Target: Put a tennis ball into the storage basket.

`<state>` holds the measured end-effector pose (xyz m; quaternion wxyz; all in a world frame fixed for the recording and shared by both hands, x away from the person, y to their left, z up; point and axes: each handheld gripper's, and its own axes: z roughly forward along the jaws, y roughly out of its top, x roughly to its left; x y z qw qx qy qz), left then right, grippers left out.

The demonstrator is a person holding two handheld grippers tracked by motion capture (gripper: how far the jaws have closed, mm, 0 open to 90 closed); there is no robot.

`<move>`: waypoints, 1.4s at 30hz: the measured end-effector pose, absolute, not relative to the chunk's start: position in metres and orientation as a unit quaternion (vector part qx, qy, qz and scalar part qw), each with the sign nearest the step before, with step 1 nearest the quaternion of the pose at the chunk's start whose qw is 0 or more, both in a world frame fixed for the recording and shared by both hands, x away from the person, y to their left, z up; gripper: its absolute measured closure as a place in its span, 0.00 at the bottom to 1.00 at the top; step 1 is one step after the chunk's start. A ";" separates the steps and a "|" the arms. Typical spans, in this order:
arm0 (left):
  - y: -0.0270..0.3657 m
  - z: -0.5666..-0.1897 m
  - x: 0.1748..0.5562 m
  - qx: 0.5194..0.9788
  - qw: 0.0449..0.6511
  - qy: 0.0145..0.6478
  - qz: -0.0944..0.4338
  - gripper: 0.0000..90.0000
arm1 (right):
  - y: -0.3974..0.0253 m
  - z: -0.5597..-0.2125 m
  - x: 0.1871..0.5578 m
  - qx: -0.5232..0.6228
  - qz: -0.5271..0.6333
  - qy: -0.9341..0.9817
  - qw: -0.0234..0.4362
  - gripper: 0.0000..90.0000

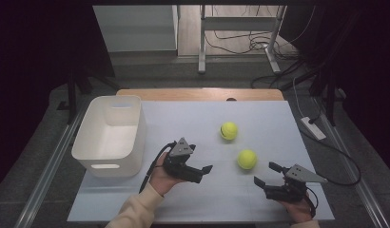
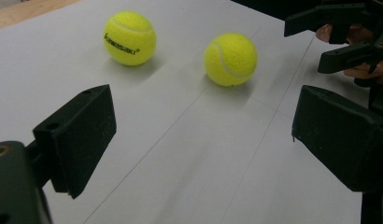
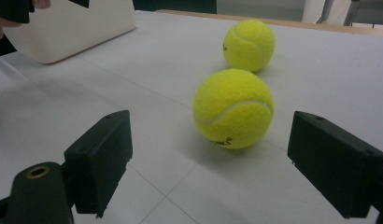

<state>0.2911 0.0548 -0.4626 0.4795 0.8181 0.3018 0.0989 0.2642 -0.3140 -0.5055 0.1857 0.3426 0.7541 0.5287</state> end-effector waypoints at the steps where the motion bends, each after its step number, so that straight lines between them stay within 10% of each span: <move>1: 0.054 -0.463 0.292 0.819 0.479 0.300 0.098 0.08 | -0.314 -0.505 0.264 0.342 0.529 0.754 0.185 0.16; 42: -0.001 -0.465 0.338 0.833 0.467 0.291 0.058 0.08 | -0.313 -0.500 0.263 0.338 0.541 0.745 0.197 0.16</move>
